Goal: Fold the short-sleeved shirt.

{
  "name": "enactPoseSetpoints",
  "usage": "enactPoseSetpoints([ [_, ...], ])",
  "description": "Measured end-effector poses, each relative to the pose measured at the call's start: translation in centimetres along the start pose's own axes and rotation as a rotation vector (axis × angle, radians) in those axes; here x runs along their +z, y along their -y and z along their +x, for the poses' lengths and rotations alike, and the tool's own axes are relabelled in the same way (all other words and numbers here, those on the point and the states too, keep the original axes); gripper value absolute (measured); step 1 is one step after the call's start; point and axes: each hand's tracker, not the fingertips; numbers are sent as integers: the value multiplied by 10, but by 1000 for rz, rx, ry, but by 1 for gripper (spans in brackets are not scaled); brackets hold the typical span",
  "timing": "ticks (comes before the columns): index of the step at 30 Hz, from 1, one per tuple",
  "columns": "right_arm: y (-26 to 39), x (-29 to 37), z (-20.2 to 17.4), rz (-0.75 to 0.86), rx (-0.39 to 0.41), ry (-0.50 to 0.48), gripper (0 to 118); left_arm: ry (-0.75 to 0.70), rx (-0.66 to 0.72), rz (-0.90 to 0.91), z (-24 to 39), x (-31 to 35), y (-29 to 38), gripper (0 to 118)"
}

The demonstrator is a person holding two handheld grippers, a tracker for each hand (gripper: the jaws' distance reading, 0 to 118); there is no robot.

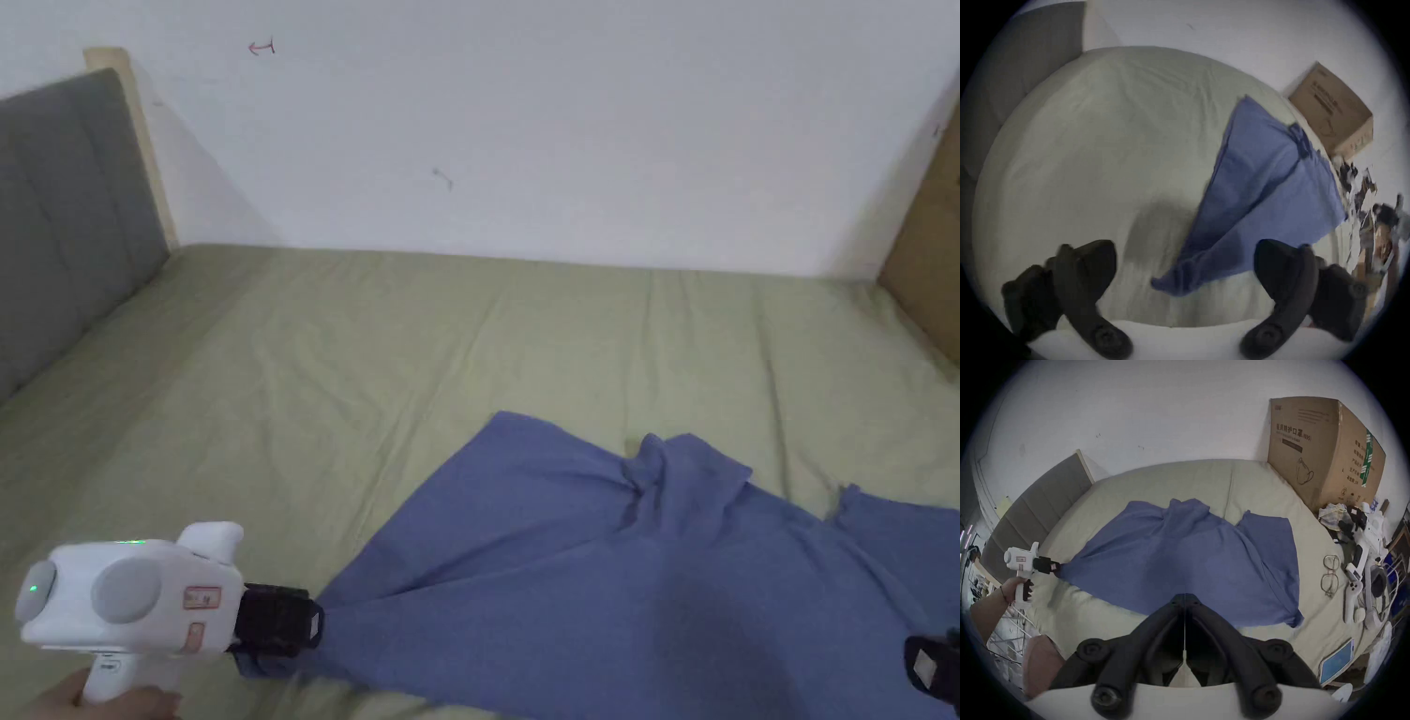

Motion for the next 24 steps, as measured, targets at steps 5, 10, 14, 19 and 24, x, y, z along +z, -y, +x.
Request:
enactPoseSetpoints([
  [5, -3, -22, 5, -49, -22, 4, 1, -2, -116, 89, 9, 0, 14, 6],
  [10, -28, -46, 14, -43, -37, -15, 1, -4, -151, 273, 35, 42, 30, 5],
  [14, -76, -85, 28, -70, -54, -66, 1, 28, -125, 355, 47, 69, 34, 5],
  [19, -149, -163, 52, -86, -77, -26, 4, 58, -84, 399, 58, 81, 35, 5],
  [24, -188, -247, 64, -237, -8, 41, 113, 81, -4, 393, 61, 76, 33, 5],
])
